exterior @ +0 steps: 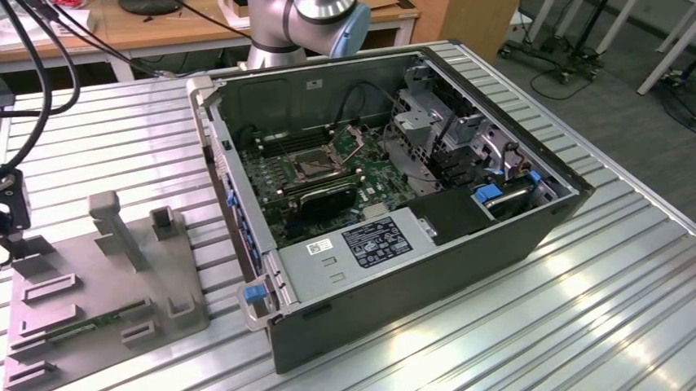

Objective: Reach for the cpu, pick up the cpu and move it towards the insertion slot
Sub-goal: 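Pick up the cpu and move it towards the insertion slot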

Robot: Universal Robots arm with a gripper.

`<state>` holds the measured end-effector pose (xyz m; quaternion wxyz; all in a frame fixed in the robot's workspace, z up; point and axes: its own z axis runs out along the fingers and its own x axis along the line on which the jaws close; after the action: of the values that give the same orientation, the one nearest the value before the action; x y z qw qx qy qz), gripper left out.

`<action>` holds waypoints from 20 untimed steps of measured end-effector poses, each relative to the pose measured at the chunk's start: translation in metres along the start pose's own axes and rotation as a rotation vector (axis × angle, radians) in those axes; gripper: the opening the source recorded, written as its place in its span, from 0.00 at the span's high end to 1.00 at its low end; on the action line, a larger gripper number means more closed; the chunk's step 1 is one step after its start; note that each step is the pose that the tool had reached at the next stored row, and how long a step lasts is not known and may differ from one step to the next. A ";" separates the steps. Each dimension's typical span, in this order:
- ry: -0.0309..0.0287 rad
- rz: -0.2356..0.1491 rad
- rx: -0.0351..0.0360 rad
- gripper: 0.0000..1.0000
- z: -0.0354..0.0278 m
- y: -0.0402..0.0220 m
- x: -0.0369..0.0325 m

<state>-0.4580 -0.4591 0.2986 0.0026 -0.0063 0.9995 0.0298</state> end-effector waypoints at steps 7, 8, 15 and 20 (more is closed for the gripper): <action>0.0001 0.000 0.0019 0.45 -0.0033 0.0002 0.0000; 0.0003 0.000 0.0021 0.45 -0.0042 0.0003 0.0000; 0.0000 0.000 0.0019 0.45 -0.0067 0.0004 0.0000; -0.0001 0.000 0.0021 0.45 -0.0082 0.0005 -0.0001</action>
<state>-0.4580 -0.4591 0.3068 0.0027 -0.0063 0.9996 0.0287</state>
